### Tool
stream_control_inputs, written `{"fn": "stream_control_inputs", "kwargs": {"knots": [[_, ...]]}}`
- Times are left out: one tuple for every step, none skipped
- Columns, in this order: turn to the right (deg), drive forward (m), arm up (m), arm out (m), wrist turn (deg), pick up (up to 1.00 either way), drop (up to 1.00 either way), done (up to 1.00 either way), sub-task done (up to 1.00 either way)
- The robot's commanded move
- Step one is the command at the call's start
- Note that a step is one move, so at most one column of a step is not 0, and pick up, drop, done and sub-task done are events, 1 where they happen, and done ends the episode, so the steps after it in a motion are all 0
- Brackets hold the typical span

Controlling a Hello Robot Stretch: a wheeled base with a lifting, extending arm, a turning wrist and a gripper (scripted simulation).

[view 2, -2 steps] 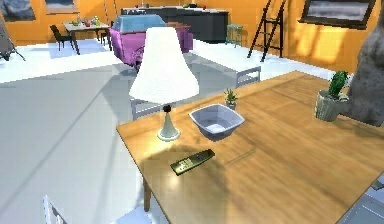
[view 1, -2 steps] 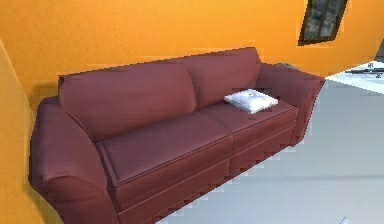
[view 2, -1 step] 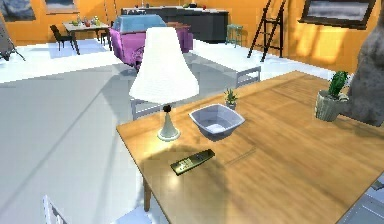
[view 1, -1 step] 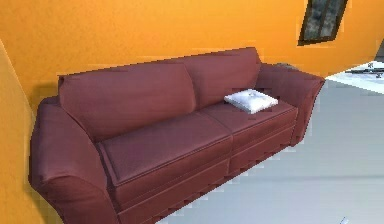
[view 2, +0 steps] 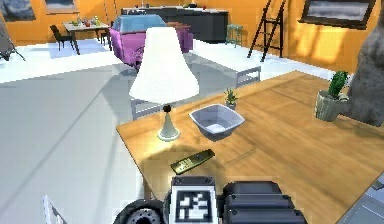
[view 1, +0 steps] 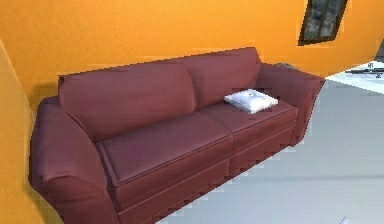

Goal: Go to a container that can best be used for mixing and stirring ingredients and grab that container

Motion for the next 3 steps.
{"fn": "stream_control_inputs", "kwargs": {"knots": [[0.0, 0.00, 0.00, 0.50, 0.0, 0.00, 0.00, 0.00, 0.00], [0.0, 0.00, 0.00, 0.00, 45.0, 0.00, 0.00, 0.00, 0.00], [0.0, 0.00, 0.00, 0.00, 45.0, 0.00, 0.00, 0.00, 0.00]]}}
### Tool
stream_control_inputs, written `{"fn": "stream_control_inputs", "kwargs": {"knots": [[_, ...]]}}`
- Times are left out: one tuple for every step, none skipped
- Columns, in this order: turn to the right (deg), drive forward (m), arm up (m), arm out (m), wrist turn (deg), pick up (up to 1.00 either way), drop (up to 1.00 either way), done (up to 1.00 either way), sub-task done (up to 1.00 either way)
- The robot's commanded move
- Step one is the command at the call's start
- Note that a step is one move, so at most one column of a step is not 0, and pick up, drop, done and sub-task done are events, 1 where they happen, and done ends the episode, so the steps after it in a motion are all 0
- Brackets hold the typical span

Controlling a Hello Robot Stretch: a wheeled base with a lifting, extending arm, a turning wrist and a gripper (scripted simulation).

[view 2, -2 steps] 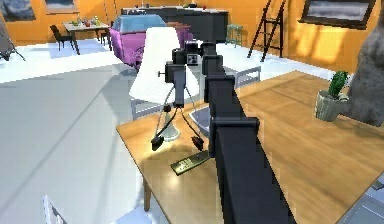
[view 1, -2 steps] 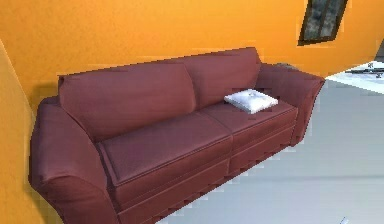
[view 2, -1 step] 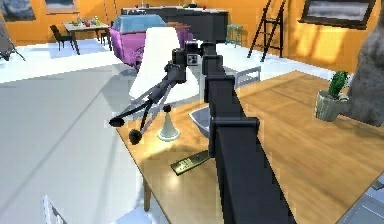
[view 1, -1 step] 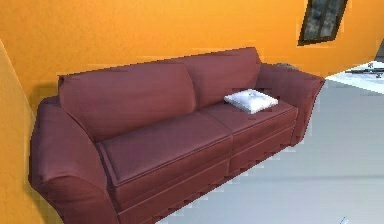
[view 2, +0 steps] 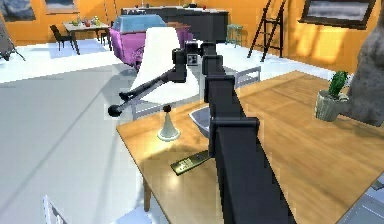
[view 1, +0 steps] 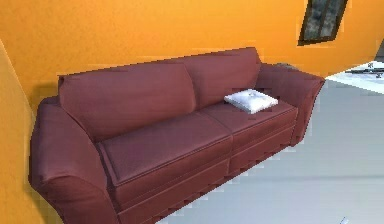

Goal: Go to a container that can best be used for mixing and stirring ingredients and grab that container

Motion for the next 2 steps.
{"fn": "stream_control_inputs", "kwargs": {"knots": [[0.0, 0.00, 0.00, 0.00, 45.0, 0.00, 0.00, 0.00, 0.00], [0.0, 0.00, 0.00, 0.00, 45.0, 0.00, 0.00, 0.00, 0.00]]}}
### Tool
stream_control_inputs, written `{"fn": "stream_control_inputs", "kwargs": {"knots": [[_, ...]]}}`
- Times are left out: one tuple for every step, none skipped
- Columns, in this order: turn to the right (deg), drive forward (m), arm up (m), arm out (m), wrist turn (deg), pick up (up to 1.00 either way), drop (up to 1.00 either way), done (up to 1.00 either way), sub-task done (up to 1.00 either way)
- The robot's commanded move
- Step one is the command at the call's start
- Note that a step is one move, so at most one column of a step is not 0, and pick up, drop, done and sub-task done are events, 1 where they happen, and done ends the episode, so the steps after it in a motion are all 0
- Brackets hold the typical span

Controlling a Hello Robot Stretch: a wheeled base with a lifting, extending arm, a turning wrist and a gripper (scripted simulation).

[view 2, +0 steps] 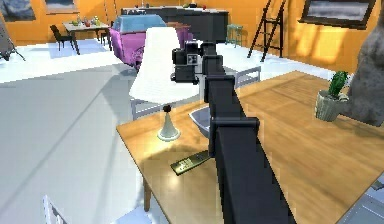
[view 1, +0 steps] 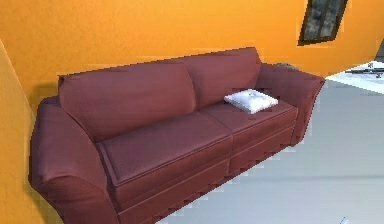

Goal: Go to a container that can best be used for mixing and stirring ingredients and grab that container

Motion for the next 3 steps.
{"fn": "stream_control_inputs", "kwargs": {"knots": [[0.0, 0.00, 0.00, 0.00, 39.0, 0.00, 0.00, 0.00, 0.00], [0.0, 0.00, -0.22, 0.00, 0.0, 0.00, 0.00, 0.00, 0.00], [0.0, 0.00, 0.00, 0.00, 0.0, 1.00, 0.00, 0.00, 0.00]]}}
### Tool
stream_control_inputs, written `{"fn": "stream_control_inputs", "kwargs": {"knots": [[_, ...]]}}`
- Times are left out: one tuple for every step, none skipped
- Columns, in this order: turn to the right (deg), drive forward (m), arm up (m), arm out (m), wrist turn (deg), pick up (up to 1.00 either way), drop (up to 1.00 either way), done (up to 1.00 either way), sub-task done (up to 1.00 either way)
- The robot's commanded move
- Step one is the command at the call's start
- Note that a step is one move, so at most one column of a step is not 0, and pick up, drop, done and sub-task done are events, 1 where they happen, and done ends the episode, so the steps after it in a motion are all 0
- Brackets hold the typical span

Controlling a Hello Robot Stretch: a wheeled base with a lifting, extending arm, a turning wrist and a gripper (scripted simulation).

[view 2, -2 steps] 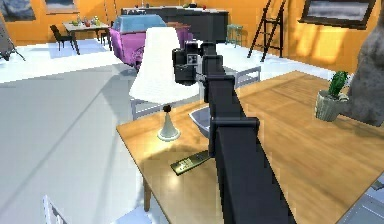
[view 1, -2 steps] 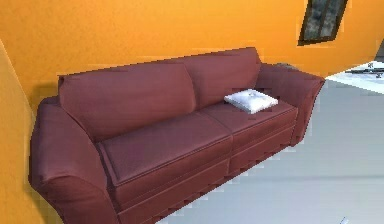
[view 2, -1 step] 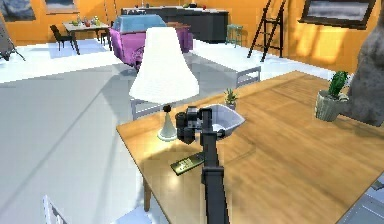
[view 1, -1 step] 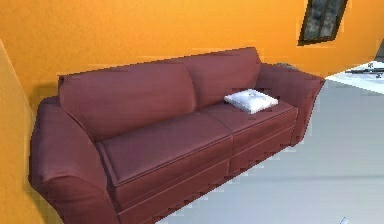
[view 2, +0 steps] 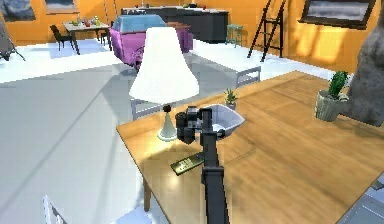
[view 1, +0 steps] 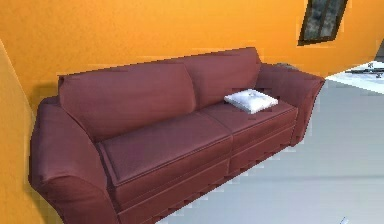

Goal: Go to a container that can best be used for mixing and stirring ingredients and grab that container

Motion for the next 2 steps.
{"fn": "stream_control_inputs", "kwargs": {"knots": [[0.0, 0.00, 0.10, 0.00, 0.0, 0.00, 0.00, 0.00, 0.00], [0.0, 0.00, 0.00, 0.00, 0.0, 0.00, 0.00, 1.00, 0.00]]}}
